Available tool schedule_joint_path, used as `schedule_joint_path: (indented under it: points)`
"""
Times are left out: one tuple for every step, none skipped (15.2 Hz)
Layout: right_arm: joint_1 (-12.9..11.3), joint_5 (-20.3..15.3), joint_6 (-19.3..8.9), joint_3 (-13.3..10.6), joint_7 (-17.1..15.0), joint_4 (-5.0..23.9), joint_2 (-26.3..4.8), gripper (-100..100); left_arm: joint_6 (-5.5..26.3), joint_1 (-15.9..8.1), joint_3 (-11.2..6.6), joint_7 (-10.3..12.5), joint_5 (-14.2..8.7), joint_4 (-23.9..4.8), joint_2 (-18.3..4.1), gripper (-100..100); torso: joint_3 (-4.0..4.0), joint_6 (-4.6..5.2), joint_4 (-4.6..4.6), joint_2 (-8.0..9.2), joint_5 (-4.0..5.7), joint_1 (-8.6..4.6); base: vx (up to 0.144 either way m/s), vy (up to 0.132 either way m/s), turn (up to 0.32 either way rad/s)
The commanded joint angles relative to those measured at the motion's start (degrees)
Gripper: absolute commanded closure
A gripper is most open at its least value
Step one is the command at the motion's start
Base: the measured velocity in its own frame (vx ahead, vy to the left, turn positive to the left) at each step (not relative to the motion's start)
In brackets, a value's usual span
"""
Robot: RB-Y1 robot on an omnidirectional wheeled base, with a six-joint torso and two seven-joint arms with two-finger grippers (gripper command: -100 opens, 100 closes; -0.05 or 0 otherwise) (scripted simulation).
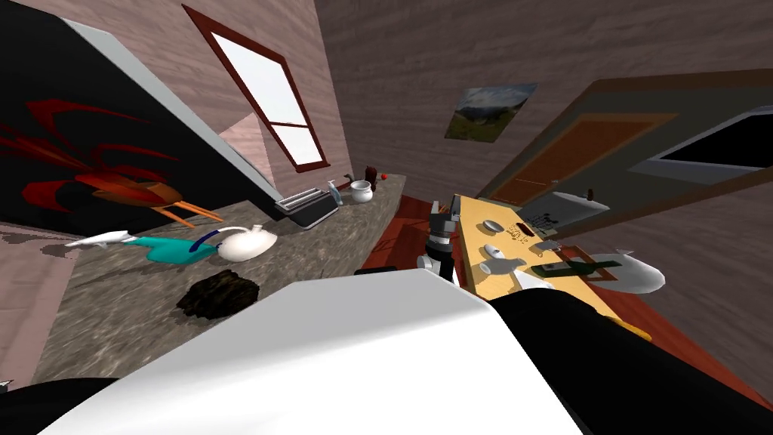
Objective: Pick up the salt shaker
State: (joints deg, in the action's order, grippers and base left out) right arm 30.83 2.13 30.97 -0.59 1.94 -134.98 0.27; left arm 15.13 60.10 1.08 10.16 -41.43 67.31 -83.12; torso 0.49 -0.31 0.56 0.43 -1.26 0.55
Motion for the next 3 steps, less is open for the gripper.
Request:
schedule_joint_path:
  points:
    - [0.0, 0.0, 0.0, 0.0, 0.0, 0.0, 0.0, 0, 0.75, 0.24, -0.92, 0.59, 2.86, 0.63, 0.01, 100, 0.0, 0.0, 0.0, 0.0, 0.0, 0.0, -0.004, -0.005, 0.051]
    - [0.0, 0.0, 0.0, 0.0, 0.0, 0.0, 0.0, 0, 0.75, 0.24, -0.92, 0.59, 2.97, 0.63, 0.01, 100, 0.0, 0.03, 0.0, 0.01, -0.01, 0.02, 0.0, 0.0, 0.0]
    - [-0.01, 0.0, 0.0, 0.0, 0.0, 0.0, 0.0, 0, 0.65, 0.25, -0.81, 0.57, 2.19, 0.53, 0.01, 100, -0.01, 0.06, -0.01, 0.0, -0.02, 0.06, 0.0, 0.0, 0.0]
